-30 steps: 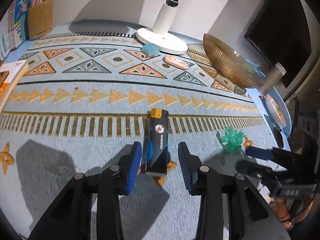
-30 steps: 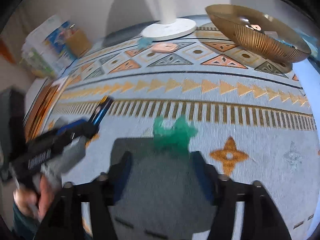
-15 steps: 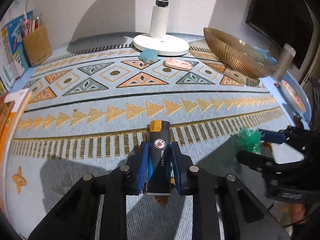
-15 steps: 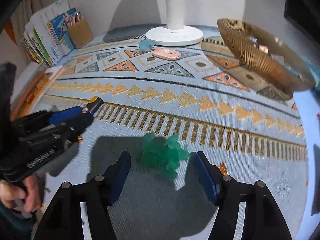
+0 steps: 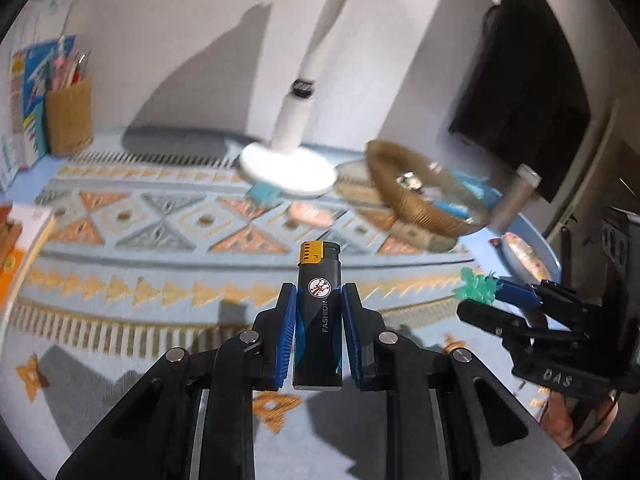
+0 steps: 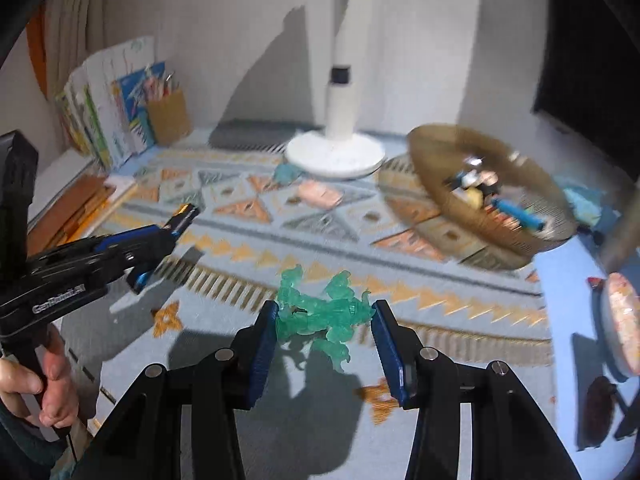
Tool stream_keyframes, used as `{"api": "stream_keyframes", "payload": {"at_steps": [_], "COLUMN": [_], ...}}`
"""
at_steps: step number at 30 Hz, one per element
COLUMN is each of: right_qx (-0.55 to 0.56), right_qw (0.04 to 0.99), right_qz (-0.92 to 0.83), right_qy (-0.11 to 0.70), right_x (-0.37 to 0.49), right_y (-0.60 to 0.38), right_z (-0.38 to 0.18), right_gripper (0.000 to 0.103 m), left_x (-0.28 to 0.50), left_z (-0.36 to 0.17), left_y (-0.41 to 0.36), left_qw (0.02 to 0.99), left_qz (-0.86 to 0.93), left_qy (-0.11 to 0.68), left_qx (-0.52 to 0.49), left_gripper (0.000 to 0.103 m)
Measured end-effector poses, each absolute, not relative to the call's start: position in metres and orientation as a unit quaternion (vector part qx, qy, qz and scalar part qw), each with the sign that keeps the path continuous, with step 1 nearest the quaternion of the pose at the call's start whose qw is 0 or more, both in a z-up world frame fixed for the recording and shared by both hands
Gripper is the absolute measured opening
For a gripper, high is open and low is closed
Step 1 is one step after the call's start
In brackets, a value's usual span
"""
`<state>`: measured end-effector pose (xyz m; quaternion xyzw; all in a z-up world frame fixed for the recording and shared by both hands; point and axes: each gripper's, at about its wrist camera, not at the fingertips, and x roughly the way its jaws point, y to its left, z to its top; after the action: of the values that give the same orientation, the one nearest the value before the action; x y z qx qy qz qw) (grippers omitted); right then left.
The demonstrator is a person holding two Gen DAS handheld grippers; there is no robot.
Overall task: Organize rigid objects
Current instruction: 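Carry black lighter and green figure into the brown bowl and release both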
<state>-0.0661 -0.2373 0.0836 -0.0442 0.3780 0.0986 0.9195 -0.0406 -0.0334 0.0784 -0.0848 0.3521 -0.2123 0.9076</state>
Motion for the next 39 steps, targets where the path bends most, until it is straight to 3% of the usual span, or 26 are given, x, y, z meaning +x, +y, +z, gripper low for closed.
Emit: {"api": "stream_keyframes", "payload": {"at_steps": [5, 15, 24, 33, 35, 36, 37, 39], "right_qx": [0.025, 0.112, 0.182, 0.184, 0.195, 0.200, 0.205, 0.212], "right_qw": [0.932, 0.966, 0.919, 0.896, 0.891, 0.890, 0.890, 0.893], "right_qz": [0.101, -0.068, -0.087, -0.102, -0.097, -0.097, -0.099, -0.094], "right_qy": [0.346, 0.223, 0.339, 0.390, 0.399, 0.399, 0.395, 0.386], "right_x": [-0.068, -0.048, 0.046, 0.095, 0.105, 0.105, 0.104, 0.095], "right_y": [-0.278, -0.394, -0.449, -0.471, -0.474, -0.475, -0.476, -0.475], "right_z": [0.127, 0.225, 0.160, 0.117, 0.111, 0.111, 0.111, 0.113], "right_gripper": [0.046, 0.046, 0.046, 0.047, 0.061, 0.064, 0.064, 0.064], "left_x": [-0.036, 0.026, 0.102, 0.134, 0.133, 0.132, 0.127, 0.119], "left_z": [0.123, 0.192, 0.139, 0.112, 0.114, 0.116, 0.120, 0.128], "left_y": [-0.061, -0.145, -0.224, -0.249, -0.251, -0.248, -0.240, -0.223], "left_qw": [0.920, 0.927, 0.889, 0.875, 0.872, 0.876, 0.883, 0.889], "left_qz": [-0.236, -0.293, -0.335, -0.349, -0.358, -0.355, -0.349, -0.349], "left_qy": [0.308, 0.233, 0.312, 0.335, 0.333, 0.327, 0.314, 0.295], "left_qx": [-0.054, 0.003, -0.001, 0.010, 0.007, 0.005, -0.003, -0.014], "left_gripper": [0.020, 0.020, 0.020, 0.021, 0.047, 0.073, 0.084, 0.084]}}
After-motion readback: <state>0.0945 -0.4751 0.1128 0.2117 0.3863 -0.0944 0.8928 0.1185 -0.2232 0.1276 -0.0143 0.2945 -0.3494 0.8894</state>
